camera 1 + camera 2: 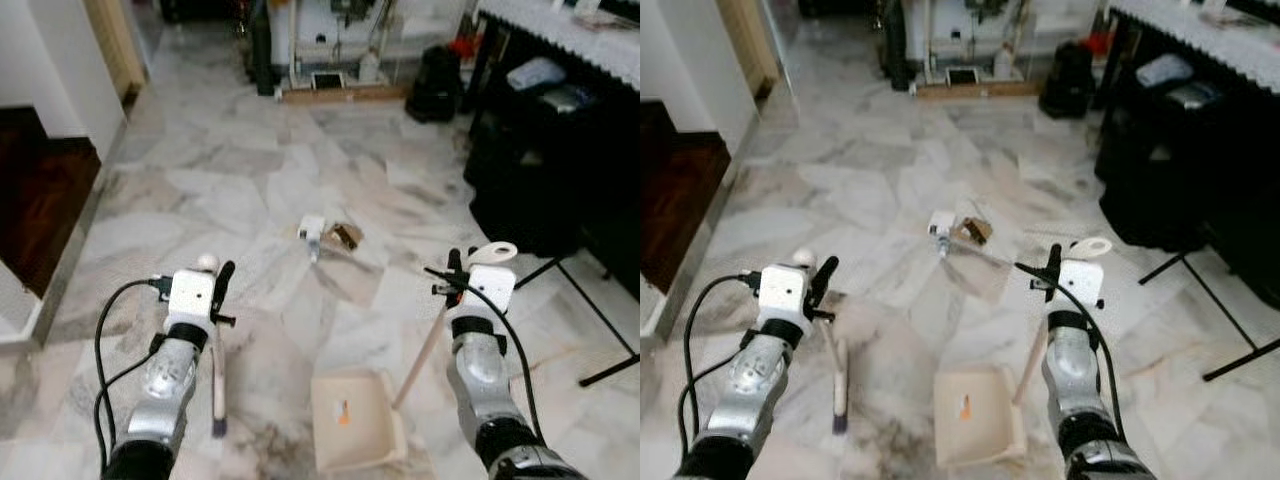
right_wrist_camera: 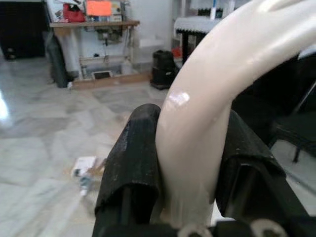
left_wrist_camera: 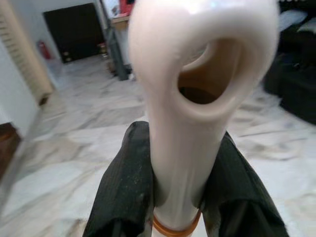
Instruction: Sweep floor
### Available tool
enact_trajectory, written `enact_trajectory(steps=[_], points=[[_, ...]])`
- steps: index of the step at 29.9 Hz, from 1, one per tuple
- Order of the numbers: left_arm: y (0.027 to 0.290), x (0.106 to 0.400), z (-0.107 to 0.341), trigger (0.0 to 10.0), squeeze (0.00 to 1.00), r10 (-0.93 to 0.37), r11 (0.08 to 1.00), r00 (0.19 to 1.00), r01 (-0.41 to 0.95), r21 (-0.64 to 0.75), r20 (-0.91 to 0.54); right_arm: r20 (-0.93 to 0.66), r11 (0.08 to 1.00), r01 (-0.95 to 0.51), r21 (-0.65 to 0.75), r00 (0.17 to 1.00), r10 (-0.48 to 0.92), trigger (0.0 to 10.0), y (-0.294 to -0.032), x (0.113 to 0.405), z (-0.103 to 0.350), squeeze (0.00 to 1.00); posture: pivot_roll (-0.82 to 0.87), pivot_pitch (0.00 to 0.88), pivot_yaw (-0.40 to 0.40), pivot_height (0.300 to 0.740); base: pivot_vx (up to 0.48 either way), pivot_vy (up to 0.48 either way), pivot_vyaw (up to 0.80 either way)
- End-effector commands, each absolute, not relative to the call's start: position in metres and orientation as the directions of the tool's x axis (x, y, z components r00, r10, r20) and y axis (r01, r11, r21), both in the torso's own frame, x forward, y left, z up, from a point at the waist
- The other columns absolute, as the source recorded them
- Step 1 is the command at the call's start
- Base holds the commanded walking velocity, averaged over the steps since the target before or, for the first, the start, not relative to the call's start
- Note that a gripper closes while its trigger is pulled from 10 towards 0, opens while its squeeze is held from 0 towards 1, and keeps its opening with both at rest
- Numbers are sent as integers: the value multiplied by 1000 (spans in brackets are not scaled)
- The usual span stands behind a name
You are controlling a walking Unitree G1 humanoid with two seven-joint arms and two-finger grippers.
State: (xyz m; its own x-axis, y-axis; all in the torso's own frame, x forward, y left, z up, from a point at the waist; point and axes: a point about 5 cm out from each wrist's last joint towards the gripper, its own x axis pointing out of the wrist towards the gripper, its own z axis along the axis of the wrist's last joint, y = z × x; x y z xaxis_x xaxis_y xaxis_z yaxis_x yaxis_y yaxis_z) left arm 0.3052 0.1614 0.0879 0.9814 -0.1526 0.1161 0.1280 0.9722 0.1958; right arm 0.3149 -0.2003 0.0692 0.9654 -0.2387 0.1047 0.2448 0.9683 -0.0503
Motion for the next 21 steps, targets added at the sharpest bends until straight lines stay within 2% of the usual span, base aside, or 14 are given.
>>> enact_trajectory(steps=[1,21], points=[[166,308,100,10000,0,-149,972,974,113,205,172,151,972,230,-47,964,-221,10000,-196,322,81,0,23,0,-34,740,334,0,0],[170,309,103,10000,0,-142,972,972,102,210,185,157,976,215,-38,966,-207,10000,-192,324,83,0,83,0,-44,740,332,0,0]])
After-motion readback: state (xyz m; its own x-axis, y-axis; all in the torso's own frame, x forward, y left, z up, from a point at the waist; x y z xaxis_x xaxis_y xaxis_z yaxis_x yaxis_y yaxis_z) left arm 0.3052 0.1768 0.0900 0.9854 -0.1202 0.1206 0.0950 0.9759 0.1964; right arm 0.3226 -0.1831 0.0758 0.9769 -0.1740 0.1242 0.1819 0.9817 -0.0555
